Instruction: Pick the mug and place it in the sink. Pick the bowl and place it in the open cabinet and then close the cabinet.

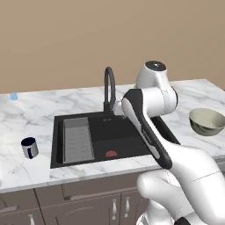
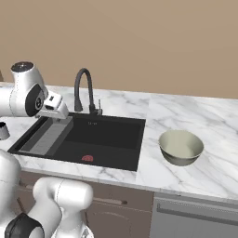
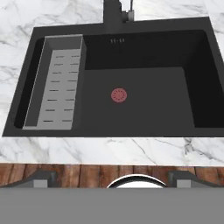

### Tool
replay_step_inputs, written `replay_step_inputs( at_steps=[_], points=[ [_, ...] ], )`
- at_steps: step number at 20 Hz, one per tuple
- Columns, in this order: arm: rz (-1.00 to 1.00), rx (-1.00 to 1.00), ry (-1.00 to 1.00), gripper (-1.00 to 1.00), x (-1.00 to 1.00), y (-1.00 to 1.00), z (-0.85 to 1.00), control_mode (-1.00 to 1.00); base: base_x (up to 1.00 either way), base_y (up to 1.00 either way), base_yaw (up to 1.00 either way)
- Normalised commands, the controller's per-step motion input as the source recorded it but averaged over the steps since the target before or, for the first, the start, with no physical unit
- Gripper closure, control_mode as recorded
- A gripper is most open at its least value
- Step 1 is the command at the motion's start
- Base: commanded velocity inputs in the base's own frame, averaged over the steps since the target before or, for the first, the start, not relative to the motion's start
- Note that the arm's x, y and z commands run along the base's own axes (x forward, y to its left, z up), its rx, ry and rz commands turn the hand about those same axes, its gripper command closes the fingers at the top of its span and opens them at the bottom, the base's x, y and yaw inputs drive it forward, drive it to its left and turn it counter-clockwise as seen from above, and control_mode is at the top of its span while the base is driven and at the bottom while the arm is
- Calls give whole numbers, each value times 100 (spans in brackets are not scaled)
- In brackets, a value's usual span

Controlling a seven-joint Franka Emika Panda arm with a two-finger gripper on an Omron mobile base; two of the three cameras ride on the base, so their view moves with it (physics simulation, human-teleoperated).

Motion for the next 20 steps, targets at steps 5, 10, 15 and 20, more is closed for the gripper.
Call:
replay_step_inputs(
  at_steps=[5, 10, 15, 20],
  points=[
    [0, 0, -2, -100, -9, 75, -24, -100, 0, 0, 0],
    [0, 0, 0, -100, 0, 78, -18, -100, 0, 0, 0],
    [0, 0, 0, -100, 0, 75, -6, -100, 0, 0, 0],
    [0, 0, 0, -100, 0, 55, -4, -100, 0, 0, 0]
  ],
)
